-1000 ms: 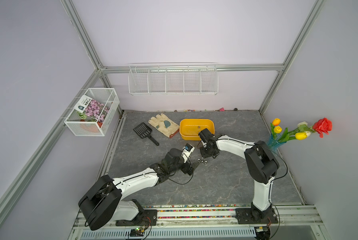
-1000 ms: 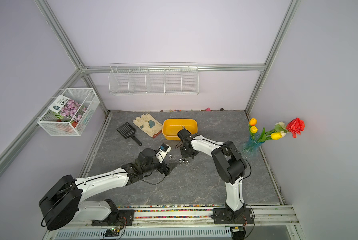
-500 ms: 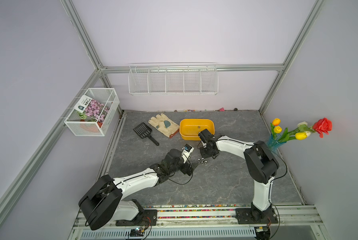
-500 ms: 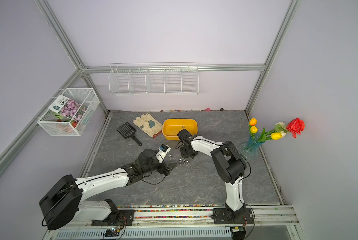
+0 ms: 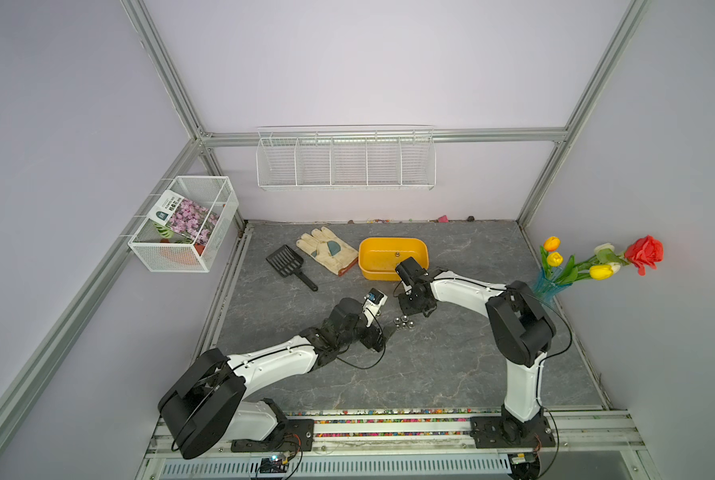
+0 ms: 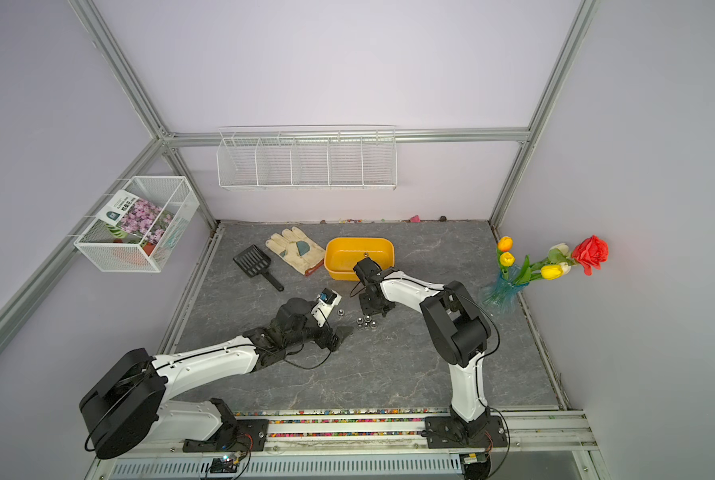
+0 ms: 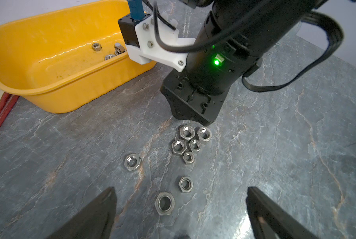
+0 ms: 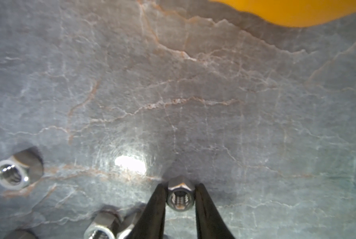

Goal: Put the nuts on the desktop into the storage box
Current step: Pick up the nut from the center of the board.

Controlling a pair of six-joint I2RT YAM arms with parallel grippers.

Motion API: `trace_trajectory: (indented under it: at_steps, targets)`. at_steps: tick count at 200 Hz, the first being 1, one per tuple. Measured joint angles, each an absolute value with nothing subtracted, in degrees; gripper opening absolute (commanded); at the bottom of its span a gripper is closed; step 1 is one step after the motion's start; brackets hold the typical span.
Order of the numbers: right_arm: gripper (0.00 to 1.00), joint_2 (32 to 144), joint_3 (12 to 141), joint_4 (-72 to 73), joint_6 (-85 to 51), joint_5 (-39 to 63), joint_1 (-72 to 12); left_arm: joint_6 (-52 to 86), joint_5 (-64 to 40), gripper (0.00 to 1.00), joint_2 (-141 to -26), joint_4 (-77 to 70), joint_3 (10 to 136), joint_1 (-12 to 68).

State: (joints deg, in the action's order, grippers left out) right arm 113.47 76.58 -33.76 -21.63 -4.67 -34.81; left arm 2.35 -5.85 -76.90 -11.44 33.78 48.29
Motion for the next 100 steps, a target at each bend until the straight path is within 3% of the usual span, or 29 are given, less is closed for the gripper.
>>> trace_trajectory:
  at_steps: [40, 100]
  targets:
    - [0.19, 113.58, 76.73, -33.56, -21.61, -4.58, -34.83, 2.33, -5.85, 1.00, -76.90, -11.44, 33.78, 48.29]
    - [0.18, 113.58, 77.01, -33.85, -21.61, -4.67, -34.85, 2.33, -5.82, 1.00, -76.90, -11.44, 33.78, 48.29]
